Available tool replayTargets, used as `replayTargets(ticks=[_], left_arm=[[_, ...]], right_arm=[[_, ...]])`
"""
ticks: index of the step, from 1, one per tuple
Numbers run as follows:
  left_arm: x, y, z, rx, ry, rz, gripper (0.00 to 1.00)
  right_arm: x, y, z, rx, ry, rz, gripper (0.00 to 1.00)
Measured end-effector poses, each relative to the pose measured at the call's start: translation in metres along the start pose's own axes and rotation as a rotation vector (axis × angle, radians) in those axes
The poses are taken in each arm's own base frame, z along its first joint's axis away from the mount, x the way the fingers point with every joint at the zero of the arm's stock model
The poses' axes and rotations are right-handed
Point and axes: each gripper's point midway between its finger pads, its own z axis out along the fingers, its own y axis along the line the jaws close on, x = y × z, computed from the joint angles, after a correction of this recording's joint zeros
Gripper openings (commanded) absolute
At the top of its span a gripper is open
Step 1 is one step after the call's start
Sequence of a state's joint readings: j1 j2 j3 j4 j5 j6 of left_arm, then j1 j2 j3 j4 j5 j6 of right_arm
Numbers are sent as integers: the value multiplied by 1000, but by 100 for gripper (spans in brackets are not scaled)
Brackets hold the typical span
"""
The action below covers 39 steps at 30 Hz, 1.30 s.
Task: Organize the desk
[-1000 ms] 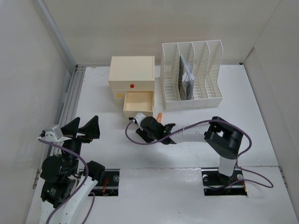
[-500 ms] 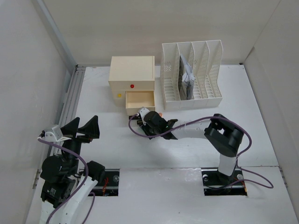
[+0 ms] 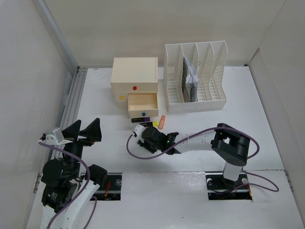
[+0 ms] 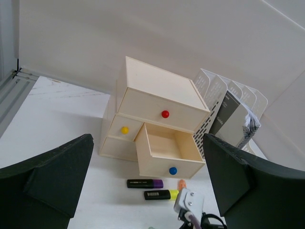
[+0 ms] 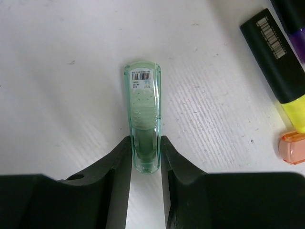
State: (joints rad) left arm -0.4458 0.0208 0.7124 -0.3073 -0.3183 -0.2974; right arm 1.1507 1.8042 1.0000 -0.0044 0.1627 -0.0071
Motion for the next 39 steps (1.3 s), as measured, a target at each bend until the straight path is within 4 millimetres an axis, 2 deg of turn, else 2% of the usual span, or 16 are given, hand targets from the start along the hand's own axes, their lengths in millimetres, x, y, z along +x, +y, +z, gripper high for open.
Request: replayTargets(ticks=[1,3,8,10,16,19,22,28,32,34,35,37,39], left_arm=[[0,0,0,0,0,0,99],[0,0,0,0,0,0,99],[0,0,0,0,0,0,99],[0,0,0,0,0,0,99],[0,0,0,0,0,0,99],[0,0,0,0,0,0,99],[0,0,0,0,0,0,99],[0,0,0,-1,1,1,99],[0,0,0,-1,1,1,99],[0,0,0,-1,1,1,99],[0,0,0,-1,1,1,99],[0,0,0,-1,1,1,99],[0,0,0,-1,1,1,99]], right_arm=[[0,5,-2,-6,-1,-27,7],[-1,7,-5,-6,-3,-72,5],[-16,-2,-16,9,-17,-176,0],[-32,-5,-21,11,-36,-228,0],[-105,-14,-42,36,-158,-337,0],[-134,-23,-55,63,-210,-361,0],[-157,-43,-66,122,-246,-358,0],[-196,-99,-90,273,-302,-309,0],[-207,-132,-101,350,-313,-275,0],[-210,-144,-103,369,-316,-260,3],[-212,-148,-103,374,-315,-255,5],[-211,-157,-97,378,-303,-247,15],[-206,-162,-87,370,-282,-244,18]])
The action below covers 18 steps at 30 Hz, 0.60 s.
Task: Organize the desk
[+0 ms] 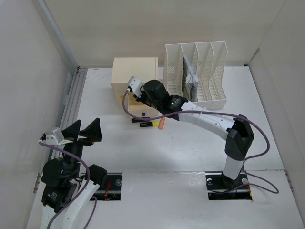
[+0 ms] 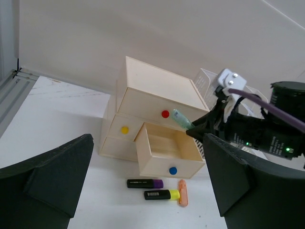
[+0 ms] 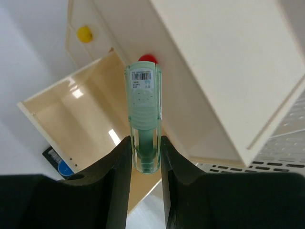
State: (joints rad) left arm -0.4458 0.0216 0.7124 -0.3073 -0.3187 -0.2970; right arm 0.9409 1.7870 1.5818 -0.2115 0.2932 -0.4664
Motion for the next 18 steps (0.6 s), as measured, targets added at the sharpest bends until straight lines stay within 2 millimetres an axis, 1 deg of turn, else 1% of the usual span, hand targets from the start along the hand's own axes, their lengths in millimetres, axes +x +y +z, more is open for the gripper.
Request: replayTargets(ticks=[3,5,6,7,8,9,10,11,15,18], left_arm=[[0,0,0,0,0,0,99],[0,0,0,0,0,0,99],[0,0,0,0,0,0,99],[0,0,0,0,0,0,99],[0,0,0,0,0,0,99],[0,0,0,0,0,0,99],[0,0,0,0,0,0,99],[0,0,0,0,0,0,99],[0,0,0,0,0,0,99],[0,0,0,0,0,0,99]], right_arm=[[20,7,12,-41,50,-5,20],[32,12,17,-69,80,-7,26],[36,13,18,-81,89,-4,32],[40,14,19,-90,99,-2,51],[42,15,19,-97,103,5,58],[42,15,19,-106,100,5,63],[42,14,20,-110,97,8,72],[42,14,20,-118,92,12,74],[40,17,21,-168,70,18,76],[35,16,16,-225,35,12,67]])
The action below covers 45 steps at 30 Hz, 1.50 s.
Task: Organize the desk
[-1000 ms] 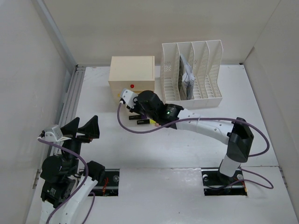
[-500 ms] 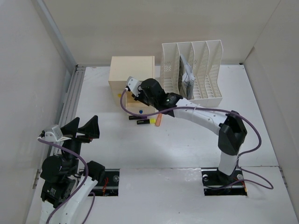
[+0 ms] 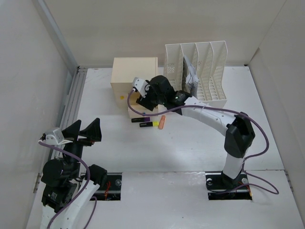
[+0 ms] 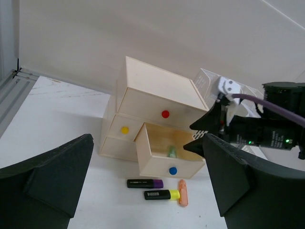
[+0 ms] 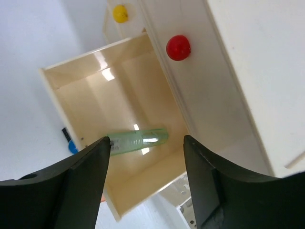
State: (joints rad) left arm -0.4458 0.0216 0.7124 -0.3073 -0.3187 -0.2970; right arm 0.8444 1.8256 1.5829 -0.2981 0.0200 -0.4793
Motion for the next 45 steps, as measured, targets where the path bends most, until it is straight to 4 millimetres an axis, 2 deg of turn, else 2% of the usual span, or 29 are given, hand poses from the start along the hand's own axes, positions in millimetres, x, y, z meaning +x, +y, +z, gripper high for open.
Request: replayTargets(ticks=[3,5,7,9,11,13,14,15,19,20,21,24,26,28,34,38,45], left_arm=[[0,0,0,0,0,0,99],[0,0,0,0,0,0,99],[0,0,0,0,0,0,99],[0,0,0,0,0,0,99],[0,0,0,0,0,0,99],[0,0,0,0,0,0,99],[0,0,0,1,1,0,99],[0,0,0,0,1,0,99],[0,0,0,1,1,0,99],[0,0,0,1,1,0,99],[0,0,0,0,1,0,99],[0,0,0,1,1,0,99],[0,0,0,0,1,0,99],[0,0,0,0,1,0,99],[0,0,0,0,1,0,99],[0,0,0,0,1,0,99],[0,0,0,1,1,0,99]], right_arm=[[-7,-6,-17,-88,-72,-39,56],[-13,-17,-42,-188,-169,-79,55],[-13,-37,-71,-249,-260,-165,55],[-3,-58,-98,-278,-308,-259,55],[11,-68,-110,-314,-301,-341,48],[26,-58,-106,-389,-282,-389,37],[36,-48,-101,-436,-266,-397,20],[50,-36,-94,-485,-242,-396,17],[111,13,-74,-639,-135,-319,11],[125,25,-71,-662,-107,-291,3],[138,34,-70,-675,-80,-268,0],[166,53,-64,-660,-18,-225,0],[177,60,-62,-627,19,-212,0],[176,60,-58,-578,32,-216,0],[144,40,-38,-380,9,-237,0],[132,31,-27,-292,31,-226,0],[125,17,-9,-196,83,-272,0]])
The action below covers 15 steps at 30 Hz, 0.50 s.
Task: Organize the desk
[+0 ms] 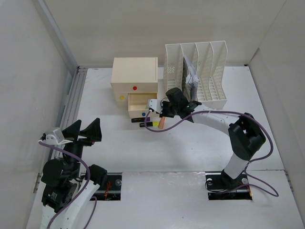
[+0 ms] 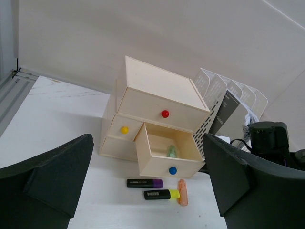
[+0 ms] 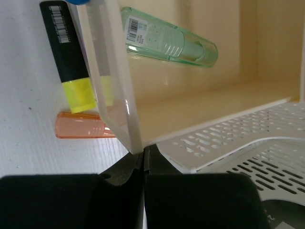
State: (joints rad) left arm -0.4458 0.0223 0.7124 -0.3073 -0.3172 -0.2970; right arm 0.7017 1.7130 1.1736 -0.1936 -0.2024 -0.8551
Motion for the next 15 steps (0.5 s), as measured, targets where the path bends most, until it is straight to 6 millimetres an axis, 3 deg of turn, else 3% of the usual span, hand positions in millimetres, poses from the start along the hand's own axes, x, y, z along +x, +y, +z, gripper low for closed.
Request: replayTargets(ticks=[8,15], left_arm=[[0,0,0,2,0,0,99],[0,0,0,2,0,0,99]], right_arm=[[1,-16,-2,47,40,-130,0],[0,-15,0,8,29,-302,0]])
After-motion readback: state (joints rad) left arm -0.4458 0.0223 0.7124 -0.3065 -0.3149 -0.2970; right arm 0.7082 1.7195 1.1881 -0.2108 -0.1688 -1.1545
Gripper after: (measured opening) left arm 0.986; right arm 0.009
